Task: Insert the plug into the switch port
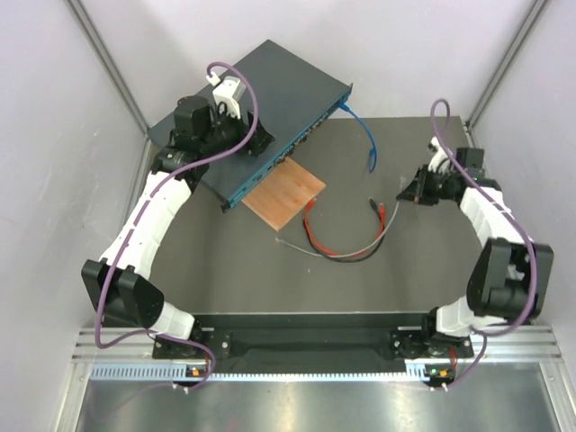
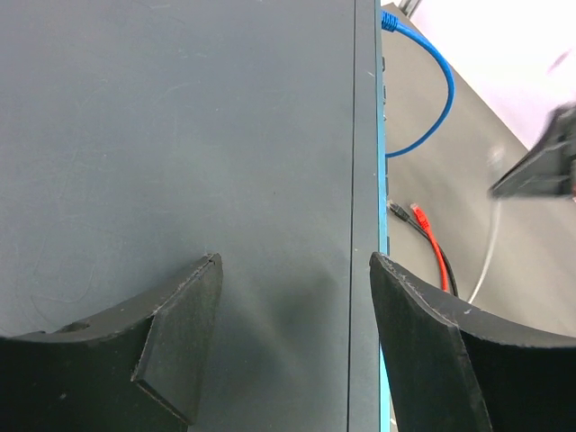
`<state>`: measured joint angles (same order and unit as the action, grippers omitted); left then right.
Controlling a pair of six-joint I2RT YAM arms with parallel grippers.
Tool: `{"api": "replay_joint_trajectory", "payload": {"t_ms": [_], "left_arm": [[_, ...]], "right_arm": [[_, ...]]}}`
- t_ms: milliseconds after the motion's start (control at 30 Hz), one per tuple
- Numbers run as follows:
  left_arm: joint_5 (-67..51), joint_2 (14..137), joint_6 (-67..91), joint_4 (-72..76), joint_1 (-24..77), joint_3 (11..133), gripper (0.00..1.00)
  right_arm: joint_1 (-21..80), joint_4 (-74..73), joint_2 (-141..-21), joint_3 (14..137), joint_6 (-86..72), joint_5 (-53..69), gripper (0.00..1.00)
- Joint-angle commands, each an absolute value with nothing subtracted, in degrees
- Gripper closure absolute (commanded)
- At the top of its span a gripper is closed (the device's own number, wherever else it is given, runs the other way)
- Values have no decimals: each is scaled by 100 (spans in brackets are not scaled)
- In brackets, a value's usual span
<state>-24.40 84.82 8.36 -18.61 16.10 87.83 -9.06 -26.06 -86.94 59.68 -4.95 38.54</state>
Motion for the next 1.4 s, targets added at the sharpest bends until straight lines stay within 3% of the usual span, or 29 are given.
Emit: {"api": "replay_joint_trajectory", "payload": {"t_ms": [0, 300, 467, 633, 967, 1367], "left_arm": [[-2523, 8235, 738, -1714, 1582, 8824, 28], [-2829, 8121, 659, -1618, 1573, 8956, 28], [-3803, 7998, 852, -1144, 1582, 8947, 28], [-4403, 8112, 1028, -941, 1652, 9263, 28], [-5291, 8358, 1213, -466, 2065, 9325, 28], [-5169, 8657, 2116, -238, 3040, 9018, 34]], "right_arm": [[-835, -3354, -8113, 6687, 412, 4280, 100], [-791, -5290, -7744, 7848, 2407, 5202, 100], [-774, -6237, -7839, 8928, 3389, 5817, 100], [-230, -7294, -8297, 10272, 4402, 5407, 100], [1659, -6531, -7770, 10169, 4421, 3501, 100], [2697, -6381, -7734, 10327, 4430, 2839, 100]]}}
